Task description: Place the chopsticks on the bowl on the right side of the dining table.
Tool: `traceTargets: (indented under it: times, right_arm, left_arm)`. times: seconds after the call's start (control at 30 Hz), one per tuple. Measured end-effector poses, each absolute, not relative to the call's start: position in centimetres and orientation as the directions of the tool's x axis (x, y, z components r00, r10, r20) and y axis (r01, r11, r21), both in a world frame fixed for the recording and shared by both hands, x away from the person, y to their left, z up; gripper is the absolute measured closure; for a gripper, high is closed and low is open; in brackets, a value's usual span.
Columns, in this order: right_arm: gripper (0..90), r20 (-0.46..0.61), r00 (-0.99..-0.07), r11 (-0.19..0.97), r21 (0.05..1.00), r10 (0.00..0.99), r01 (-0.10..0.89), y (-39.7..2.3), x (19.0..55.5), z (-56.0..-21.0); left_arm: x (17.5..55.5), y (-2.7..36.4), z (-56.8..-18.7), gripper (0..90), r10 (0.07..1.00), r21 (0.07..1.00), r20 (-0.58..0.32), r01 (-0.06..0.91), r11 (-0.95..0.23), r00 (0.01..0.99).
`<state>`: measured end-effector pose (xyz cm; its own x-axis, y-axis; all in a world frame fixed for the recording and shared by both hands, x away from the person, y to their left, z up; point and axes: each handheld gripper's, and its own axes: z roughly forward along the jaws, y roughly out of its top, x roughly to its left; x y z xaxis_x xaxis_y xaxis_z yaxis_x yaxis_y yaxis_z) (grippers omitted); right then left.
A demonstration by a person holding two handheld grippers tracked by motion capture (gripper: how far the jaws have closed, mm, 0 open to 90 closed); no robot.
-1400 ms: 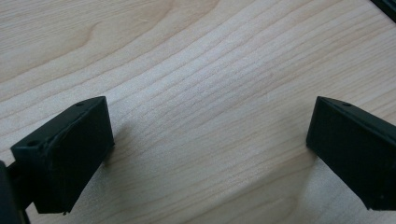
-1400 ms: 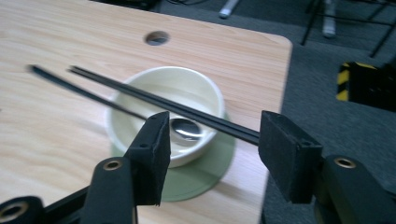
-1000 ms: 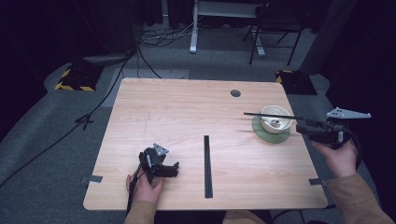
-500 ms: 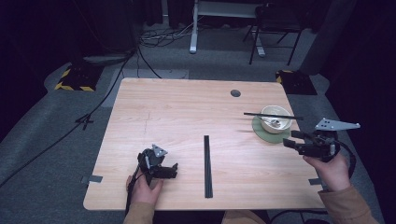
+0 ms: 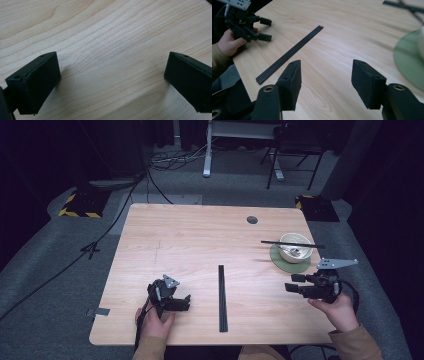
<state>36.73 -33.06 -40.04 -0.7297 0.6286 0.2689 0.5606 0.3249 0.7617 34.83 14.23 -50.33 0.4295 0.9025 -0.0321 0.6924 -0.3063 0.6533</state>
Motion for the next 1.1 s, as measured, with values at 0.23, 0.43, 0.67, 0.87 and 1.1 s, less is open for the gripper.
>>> traceTargets:
  times: [0.23,0.43,0.67,0.87,1.1]
  right_arm:
    - [39.6,0.194,-0.727,0.385,0.743,0.659,0.547,-32.0,36.8,-44.7]
    - [39.0,0.115,-0.762,0.469,0.727,0.637,0.501,-30.5,36.2,-46.9]
    - [38.6,0.07,-0.763,0.495,0.722,0.642,0.483,-29.7,36.0,-47.7]
    - [39.8,-0.012,-0.769,0.532,0.729,0.639,0.431,-29.6,36.0,-48.6]
    - [39.2,0.038,-0.756,0.483,0.748,0.654,0.455,-29.6,36.1,-49.2]
  left_arm:
    - [34.8,14.2,-50.3,0.7,0.902,0.653,-0.03,0.691,-0.308,0.43]
    - [34.9,14.2,-50.3,0.5,0.904,0.656,-0.024,0.689,-0.308,0.427]
    - [34.9,14.2,-50.3,0.5,0.904,0.654,-0.023,0.69,-0.309,0.427]
    - [34.9,14.2,-50.3,0.5,0.904,0.654,-0.023,0.69,-0.309,0.427]
    - [34.9,14.2,-50.3,0.5,0.904,0.654,-0.023,0.69,-0.309,0.427]
